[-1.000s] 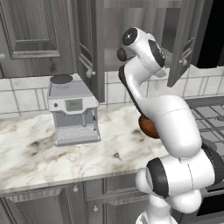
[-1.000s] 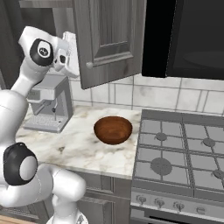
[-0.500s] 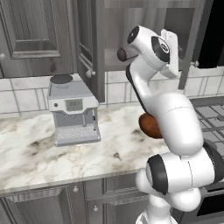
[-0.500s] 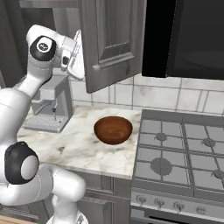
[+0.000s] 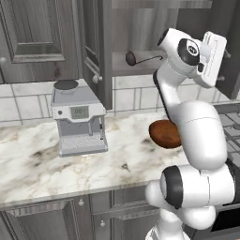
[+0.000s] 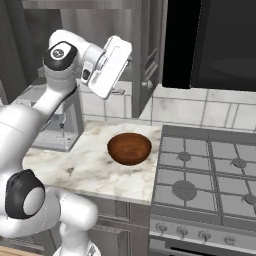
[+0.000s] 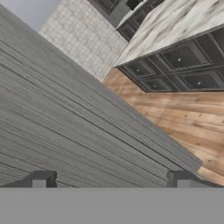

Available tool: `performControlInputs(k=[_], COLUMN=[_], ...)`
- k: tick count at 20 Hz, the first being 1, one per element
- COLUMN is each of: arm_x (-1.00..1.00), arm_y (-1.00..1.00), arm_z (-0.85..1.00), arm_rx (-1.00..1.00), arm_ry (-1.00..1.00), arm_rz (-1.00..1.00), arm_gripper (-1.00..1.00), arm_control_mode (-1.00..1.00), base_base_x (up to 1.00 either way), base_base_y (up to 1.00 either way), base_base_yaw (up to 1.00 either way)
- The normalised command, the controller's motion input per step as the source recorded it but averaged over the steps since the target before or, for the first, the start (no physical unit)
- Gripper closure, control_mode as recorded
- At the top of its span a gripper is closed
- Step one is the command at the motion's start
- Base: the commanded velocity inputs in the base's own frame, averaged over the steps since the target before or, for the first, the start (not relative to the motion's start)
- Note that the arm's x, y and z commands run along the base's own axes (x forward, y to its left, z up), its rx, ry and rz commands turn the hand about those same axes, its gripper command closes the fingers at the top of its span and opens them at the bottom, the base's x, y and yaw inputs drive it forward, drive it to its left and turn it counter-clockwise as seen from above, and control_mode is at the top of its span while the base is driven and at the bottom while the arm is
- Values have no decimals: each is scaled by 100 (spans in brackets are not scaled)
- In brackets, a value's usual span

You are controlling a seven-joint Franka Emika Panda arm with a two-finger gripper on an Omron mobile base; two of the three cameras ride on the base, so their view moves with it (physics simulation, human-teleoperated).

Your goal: Open the cabinet and move the ladle to the pot. Then close the cabinet.

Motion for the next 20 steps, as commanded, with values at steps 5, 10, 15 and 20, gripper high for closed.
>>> performControlInputs(k=[5, 10, 15, 20], arm_x=[-29, -25, -4, 8], arm_y=[4, 90, 66, 27], arm_z=[8, 1, 0, 6], arm_rx=[0, 2, 5, 1], arm_ry=[-7, 0, 1, 1], arm_rz=[-3, 48, 74, 69], arm_gripper=[-100, -100, -100, -100], arm_control_mode=[-100, -100, -100, -100], base_base_x=[0, 0, 0, 0], base_base_y=[0, 0, 0, 0], base_base_yaw=[0, 0, 0, 0])
